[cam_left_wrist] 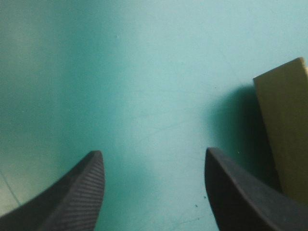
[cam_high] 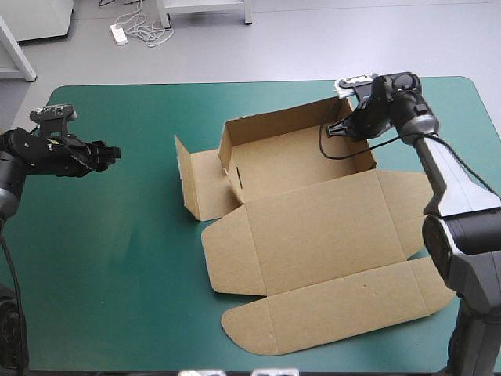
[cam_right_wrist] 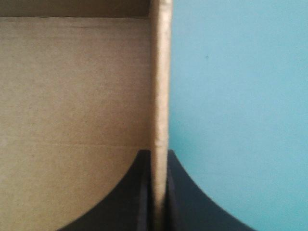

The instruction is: Fold the box

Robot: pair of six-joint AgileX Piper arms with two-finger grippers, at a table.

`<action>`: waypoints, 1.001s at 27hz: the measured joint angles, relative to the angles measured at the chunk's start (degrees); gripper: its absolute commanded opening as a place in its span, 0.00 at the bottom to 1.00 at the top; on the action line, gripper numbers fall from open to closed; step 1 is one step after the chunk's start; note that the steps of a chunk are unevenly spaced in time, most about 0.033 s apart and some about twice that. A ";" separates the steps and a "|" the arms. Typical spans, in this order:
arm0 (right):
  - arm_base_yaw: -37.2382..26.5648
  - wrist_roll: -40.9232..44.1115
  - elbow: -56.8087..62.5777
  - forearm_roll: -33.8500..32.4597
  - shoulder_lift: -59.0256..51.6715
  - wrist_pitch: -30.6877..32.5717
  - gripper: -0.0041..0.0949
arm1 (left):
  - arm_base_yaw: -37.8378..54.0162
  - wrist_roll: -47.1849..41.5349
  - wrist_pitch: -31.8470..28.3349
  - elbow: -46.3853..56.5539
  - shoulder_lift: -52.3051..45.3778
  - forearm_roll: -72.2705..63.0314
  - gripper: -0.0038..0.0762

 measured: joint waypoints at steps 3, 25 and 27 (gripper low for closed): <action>-3.45 -2.24 0.00 1.99 -4.83 -1.98 0.02 | 0.00 1.33 -2.41 1.38 0.00 0.00 0.60; -10.01 -16.98 -1.78 31.78 -15.00 -3.62 0.02 | 0.00 24.07 -5.02 4.02 11.69 -33.56 0.59; -10.01 -17.24 -1.83 32.69 -15.00 -3.62 0.02 | 0.00 28.73 -2.70 4.02 12.87 -41.28 0.57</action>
